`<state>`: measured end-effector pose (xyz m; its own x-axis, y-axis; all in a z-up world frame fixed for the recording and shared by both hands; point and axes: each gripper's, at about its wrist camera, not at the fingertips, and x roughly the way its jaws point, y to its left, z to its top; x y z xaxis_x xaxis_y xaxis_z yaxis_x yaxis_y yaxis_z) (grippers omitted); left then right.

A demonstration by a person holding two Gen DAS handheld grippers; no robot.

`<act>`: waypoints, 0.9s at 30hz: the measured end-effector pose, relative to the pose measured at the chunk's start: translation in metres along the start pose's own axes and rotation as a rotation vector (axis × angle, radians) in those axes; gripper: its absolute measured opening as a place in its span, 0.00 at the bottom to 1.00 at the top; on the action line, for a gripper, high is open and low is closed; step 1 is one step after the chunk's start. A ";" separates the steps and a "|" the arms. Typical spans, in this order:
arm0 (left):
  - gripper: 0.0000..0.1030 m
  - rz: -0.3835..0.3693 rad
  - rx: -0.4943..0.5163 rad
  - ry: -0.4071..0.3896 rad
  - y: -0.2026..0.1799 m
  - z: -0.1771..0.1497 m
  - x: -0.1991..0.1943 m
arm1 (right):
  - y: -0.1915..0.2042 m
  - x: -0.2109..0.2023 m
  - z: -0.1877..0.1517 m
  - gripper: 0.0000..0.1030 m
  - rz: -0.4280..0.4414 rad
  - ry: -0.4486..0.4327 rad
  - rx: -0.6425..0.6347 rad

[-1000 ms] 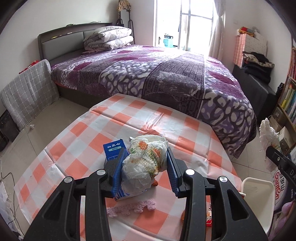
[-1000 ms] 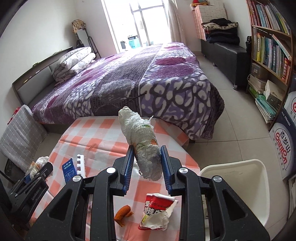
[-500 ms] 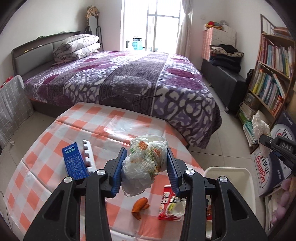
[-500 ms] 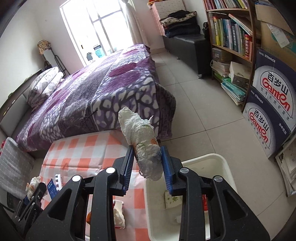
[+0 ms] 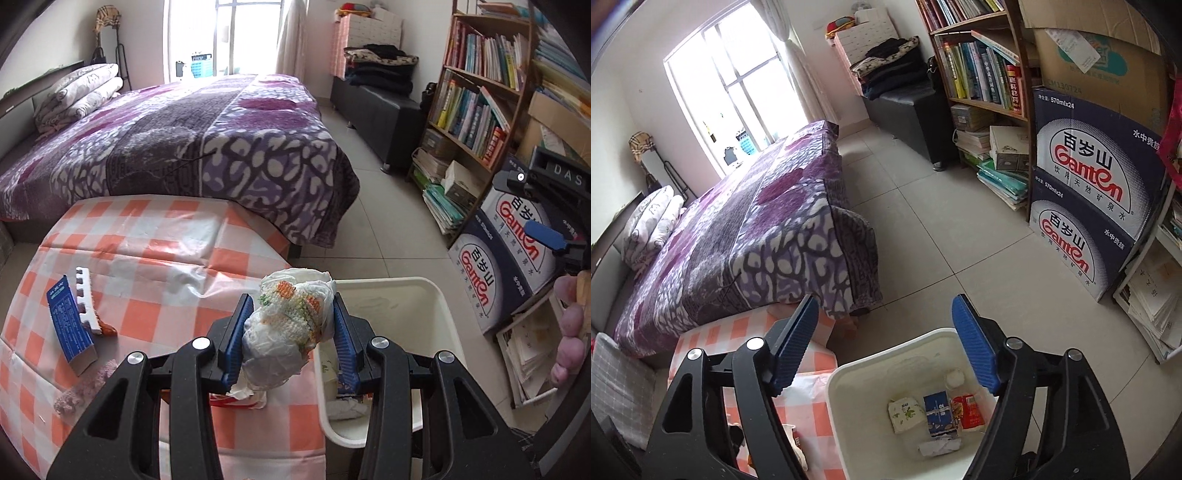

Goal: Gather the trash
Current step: 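Carry both bundles over the white bin and open both tools, then lower the left tool onto the blue medicine box and close it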

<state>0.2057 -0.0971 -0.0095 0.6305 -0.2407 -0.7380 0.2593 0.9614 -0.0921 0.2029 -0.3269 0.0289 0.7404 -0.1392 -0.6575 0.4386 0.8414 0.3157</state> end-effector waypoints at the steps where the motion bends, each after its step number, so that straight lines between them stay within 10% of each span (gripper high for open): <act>1: 0.41 -0.011 0.010 0.008 -0.005 -0.001 0.002 | -0.003 0.001 0.001 0.72 -0.003 0.002 0.004; 9: 0.43 -0.160 0.046 0.091 -0.038 -0.010 0.019 | -0.021 0.000 0.007 0.79 -0.019 0.005 0.040; 14: 0.69 -0.281 0.046 0.134 -0.052 -0.014 0.022 | -0.027 0.003 0.008 0.84 -0.023 0.007 0.059; 27: 0.74 -0.168 0.022 0.138 -0.026 -0.019 0.019 | -0.005 0.018 -0.002 0.93 -0.010 0.092 0.025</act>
<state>0.1969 -0.1245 -0.0338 0.4714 -0.3750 -0.7982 0.3689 0.9060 -0.2077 0.2131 -0.3328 0.0136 0.6864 -0.0982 -0.7206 0.4590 0.8270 0.3246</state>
